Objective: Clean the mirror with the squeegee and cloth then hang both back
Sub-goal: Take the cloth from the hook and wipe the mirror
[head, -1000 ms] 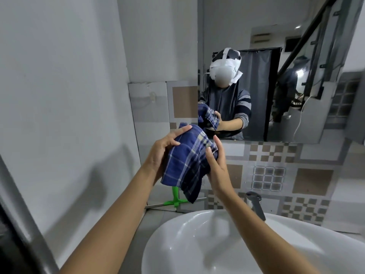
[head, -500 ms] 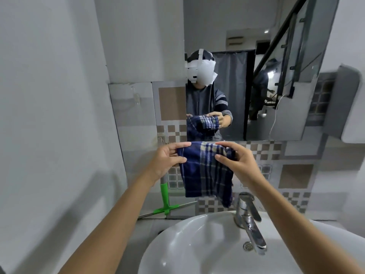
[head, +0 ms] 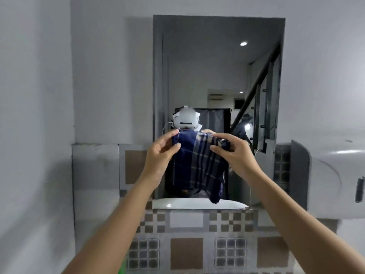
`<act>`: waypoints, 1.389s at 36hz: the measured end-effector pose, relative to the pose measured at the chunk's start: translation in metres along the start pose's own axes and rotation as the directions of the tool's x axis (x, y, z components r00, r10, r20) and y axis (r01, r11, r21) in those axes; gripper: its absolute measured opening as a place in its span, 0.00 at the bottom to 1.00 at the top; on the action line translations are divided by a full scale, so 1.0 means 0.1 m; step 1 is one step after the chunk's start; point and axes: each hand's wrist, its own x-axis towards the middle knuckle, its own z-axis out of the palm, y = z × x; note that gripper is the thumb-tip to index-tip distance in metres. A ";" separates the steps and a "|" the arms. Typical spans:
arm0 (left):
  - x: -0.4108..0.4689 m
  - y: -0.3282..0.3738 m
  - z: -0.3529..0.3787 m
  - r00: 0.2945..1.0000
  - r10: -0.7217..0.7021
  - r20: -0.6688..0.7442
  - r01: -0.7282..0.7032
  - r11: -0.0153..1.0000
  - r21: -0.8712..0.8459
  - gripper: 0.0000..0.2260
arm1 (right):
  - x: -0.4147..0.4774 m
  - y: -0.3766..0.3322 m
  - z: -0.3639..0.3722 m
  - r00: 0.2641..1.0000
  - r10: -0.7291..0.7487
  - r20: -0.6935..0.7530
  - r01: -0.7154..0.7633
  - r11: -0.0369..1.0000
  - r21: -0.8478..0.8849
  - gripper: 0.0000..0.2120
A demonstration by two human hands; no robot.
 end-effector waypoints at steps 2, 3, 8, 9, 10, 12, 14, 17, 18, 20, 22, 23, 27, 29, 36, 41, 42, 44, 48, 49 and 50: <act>0.25 0.14 0.03 0.996 0.086 0.006 -0.086 0.996 0.037 0.18 | 0.28 -0.10 -0.05 0.999 -0.041 -0.004 0.041 0.999 0.009 0.14; 0.38 0.20 0.04 0.992 0.128 0.015 -0.129 0.988 0.084 0.18 | 0.43 -0.15 -0.08 0.998 -0.060 -0.009 0.060 0.998 0.012 0.14; 0.99 0.49 -0.01 0.964 0.251 0.092 -0.266 0.935 0.234 0.24 | 1.08 -0.46 -0.16 0.982 -0.183 -0.040 0.183 0.983 0.007 0.11; 1.10 0.54 -0.03 0.957 0.272 0.098 -0.289 0.922 0.257 0.24 | 1.20 -0.51 -0.16 0.979 -0.200 -0.043 0.201 0.980 0.011 0.11; 1.21 0.58 -0.04 0.950 0.294 0.103 -0.312 0.907 0.283 0.25 | 1.31 -0.56 -0.16 0.975 -0.216 -0.048 0.217 0.976 0.016 0.11; 1.40 0.66 -0.05 0.934 0.337 0.116 -0.356 0.869 0.343 0.25 | 1.53 -0.63 -0.15 0.969 -0.240 -0.060 0.242 0.970 0.026 0.11; 1.58 0.71 -0.04 0.916 0.377 0.140 -0.399 0.810 0.431 0.27 | 1.73 -0.68 -0.13 0.962 -0.260 -0.080 0.263 0.964 0.033 0.11; 1.80 0.77 -0.03 0.877 0.444 0.183 -0.465 0.691 0.553 0.29 | 1.97 -0.69 -0.11 0.952 -0.286 -0.112 0.291 0.956 0.028 0.11; 1.87 0.78 -0.03 0.863 0.463 0.200 -0.484 0.651 0.585 0.29 | 2.05 -0.69 -0.11 0.950 -0.291 -0.118 0.295 0.955 0.019 0.11; 2.00 0.78 -0.05 0.844 0.483 0.234 -0.507 0.574 0.643 0.29 | 2.17 -0.68 -0.11 0.949 -0.289 -0.124 0.293 0.956 0.015 0.11; 2.09 0.76 -0.05 0.838 0.484 0.250 -0.504 0.513 0.695 0.29 | 2.25 -0.67 -0.11 0.947 -0.289 -0.142 0.294 0.956 0.012 0.10; 2.11 0.75 -0.05 0.838 0.484 0.253 -0.497 0.483 0.721 0.29 | 2.27 -0.66 -0.12 0.945 -0.289 -0.153 0.294 0.956 0.008 0.10; 2.12 0.65 0.01 0.844 0.470 0.258 -0.446 0.349 0.824 0.30 | 2.25 -0.63 -0.15 0.948 -0.257 -0.189 0.263 0.965 0.008 0.10; 2.11 0.60 0.05 0.846 0.463 0.265 -0.430 0.298 0.852 0.31 | 2.21 -0.63 -0.17 0.942 -0.250 -0.223 0.255 0.967 -0.006 0.11; 2.10 0.56 0.16 0.865 0.436 0.246 -0.369 0.221 0.903 0.30 | 2.06 -0.64 -0.15 0.844 -0.298 -0.447 0.237 0.953 -0.187 0.11; 2.08 0.61 0.20 0.877 0.405 0.257 -0.364 0.215 0.906 0.30 | 1.89 -0.73 -0.14 0.748 -0.306 -0.589 0.216 0.951 -0.220 0.16; 2.08 0.61 0.20 0.874 0.410 0.260 -0.366 0.206 0.907 0.29 | 1.83 -0.76 -0.12 0.719 -0.331 -0.611 0.239 0.943 -0.230 0.14; 2.08 0.62 0.19 0.868 0.418 0.267 -0.368 0.182 0.912 0.29 | 1.71 -0.83 -0.01 0.700 -0.373 -0.609 0.320 0.926 -0.199 0.12; 2.09 0.65 0.18 0.873 0.403 0.273 -0.368 0.178 0.913 0.29 | 1.56 -0.85 0.36 0.834 -0.362 -0.416 0.346 0.931 -0.115 0.15; 2.10 0.66 0.17 0.877 0.393 0.276 -0.368 0.182 0.912 0.29 | 1.58 -0.81 0.42 0.864 -0.334 -0.377 0.313 0.942 -0.119 0.17; 2.10 0.67 0.15 0.880 0.383 0.281 -0.370 0.182 0.911 0.29 | 1.60 -0.77 0.47 0.892 -0.293 -0.345 0.269 0.956 -0.116 0.19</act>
